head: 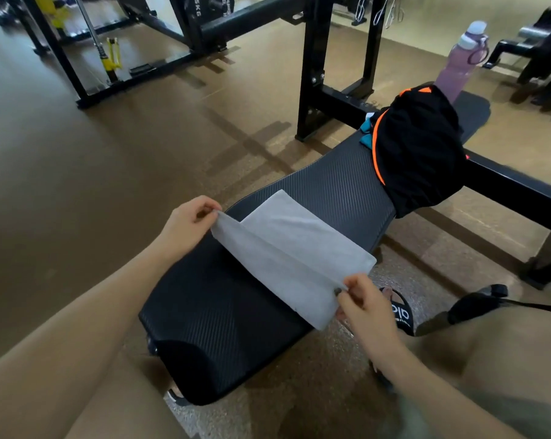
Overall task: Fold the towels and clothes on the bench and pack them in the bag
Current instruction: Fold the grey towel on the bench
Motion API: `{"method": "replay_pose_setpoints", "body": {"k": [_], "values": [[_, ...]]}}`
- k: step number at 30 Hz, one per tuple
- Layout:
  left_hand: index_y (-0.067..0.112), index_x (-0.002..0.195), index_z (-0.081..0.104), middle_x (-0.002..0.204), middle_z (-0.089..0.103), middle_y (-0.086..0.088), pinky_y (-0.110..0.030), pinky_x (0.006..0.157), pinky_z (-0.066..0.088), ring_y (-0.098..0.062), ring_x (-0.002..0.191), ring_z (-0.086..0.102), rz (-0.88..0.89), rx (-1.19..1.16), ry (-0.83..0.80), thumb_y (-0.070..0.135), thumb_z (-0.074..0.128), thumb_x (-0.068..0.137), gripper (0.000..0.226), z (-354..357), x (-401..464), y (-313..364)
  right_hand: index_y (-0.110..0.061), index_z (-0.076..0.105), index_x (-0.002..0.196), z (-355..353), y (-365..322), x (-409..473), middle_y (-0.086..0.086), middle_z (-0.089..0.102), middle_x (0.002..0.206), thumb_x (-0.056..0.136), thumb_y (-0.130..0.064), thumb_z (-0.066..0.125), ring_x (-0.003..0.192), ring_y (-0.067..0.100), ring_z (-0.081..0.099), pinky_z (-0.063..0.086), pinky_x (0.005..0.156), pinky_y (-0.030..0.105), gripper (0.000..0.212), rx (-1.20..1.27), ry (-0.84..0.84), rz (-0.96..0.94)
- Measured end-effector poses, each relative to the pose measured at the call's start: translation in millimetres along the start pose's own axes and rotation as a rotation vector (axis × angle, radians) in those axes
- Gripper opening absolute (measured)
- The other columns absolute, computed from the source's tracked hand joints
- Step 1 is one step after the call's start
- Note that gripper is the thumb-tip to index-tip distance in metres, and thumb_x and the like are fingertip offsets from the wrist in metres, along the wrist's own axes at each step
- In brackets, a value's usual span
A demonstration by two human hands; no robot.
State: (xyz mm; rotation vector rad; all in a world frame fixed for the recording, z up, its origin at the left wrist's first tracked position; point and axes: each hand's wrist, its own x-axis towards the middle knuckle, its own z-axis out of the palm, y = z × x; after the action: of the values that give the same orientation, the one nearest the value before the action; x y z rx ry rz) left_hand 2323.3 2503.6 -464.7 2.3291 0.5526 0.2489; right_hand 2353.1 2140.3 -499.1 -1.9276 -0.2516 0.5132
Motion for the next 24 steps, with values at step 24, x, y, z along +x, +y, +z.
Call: {"method": "replay_pose_setpoints", "body": {"k": [24], "values": [[0.030, 0.108, 0.052, 0.101, 0.061, 0.008, -0.042, 0.081, 0.049, -0.016, 0.094, 0.057, 0.141, 0.280, -0.151, 0.024, 0.040, 0.106, 0.013, 128.8, 132.3, 30.1, -0.018, 0.055, 0.090, -40.3, 39.3, 97.7, 0.008, 0.067, 0.074, 0.100, -0.016, 0.054, 0.060, 0.016, 0.063, 0.049, 0.052, 0.024, 0.010, 0.119, 0.178, 0.299]]}}
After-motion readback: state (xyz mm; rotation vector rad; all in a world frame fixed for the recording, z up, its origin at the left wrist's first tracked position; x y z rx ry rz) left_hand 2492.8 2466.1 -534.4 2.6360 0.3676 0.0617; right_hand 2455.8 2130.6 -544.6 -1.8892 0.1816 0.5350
